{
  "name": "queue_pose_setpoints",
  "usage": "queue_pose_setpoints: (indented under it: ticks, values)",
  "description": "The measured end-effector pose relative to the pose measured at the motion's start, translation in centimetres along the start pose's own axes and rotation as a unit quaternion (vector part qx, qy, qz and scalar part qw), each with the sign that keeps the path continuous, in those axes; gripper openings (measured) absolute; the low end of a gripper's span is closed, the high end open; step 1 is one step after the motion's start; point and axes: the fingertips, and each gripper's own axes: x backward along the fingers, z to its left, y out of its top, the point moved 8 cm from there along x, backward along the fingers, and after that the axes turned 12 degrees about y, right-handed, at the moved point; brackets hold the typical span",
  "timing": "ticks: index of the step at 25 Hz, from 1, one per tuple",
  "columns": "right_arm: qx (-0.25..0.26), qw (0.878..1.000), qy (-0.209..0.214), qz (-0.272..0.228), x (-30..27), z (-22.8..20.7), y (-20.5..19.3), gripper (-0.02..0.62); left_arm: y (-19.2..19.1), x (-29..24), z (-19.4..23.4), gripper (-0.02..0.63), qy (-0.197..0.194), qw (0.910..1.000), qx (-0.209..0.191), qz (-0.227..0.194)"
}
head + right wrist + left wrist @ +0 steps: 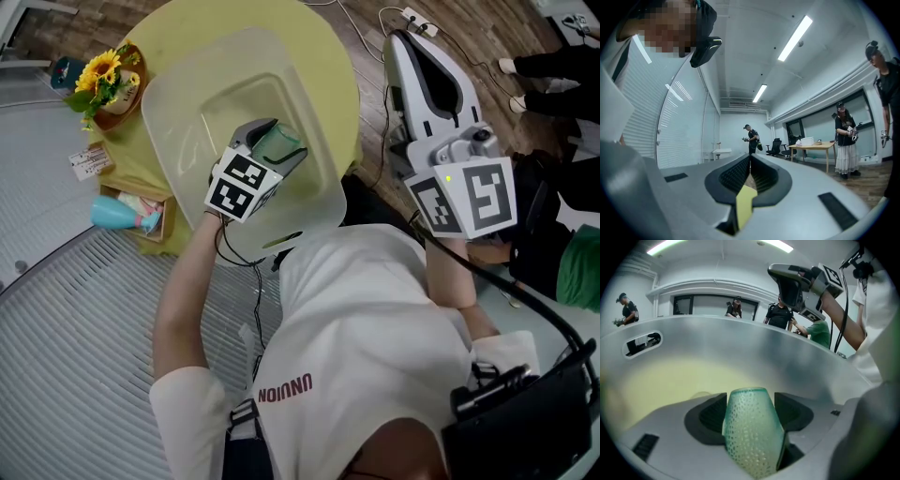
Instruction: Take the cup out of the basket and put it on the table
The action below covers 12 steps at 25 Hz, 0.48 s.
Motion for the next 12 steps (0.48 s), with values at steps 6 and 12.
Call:
queue_pose_setpoints:
  ticks: [6, 12]
  values:
    - [-0.001, 1.000, 0.004, 0.002, -0.2, 0.1, 0.0, 0.021, 1.2, 1.1, 1.2, 0.331, 0.035, 0.9984, 0.018, -0.041]
    - [0.000, 1.000, 0.007, 0.003, -0.3, 0.1, 0.0, 0.021, 2.2, 2.2, 1.9, 0.331, 0.059, 0.9942, 0.035, -0.083]
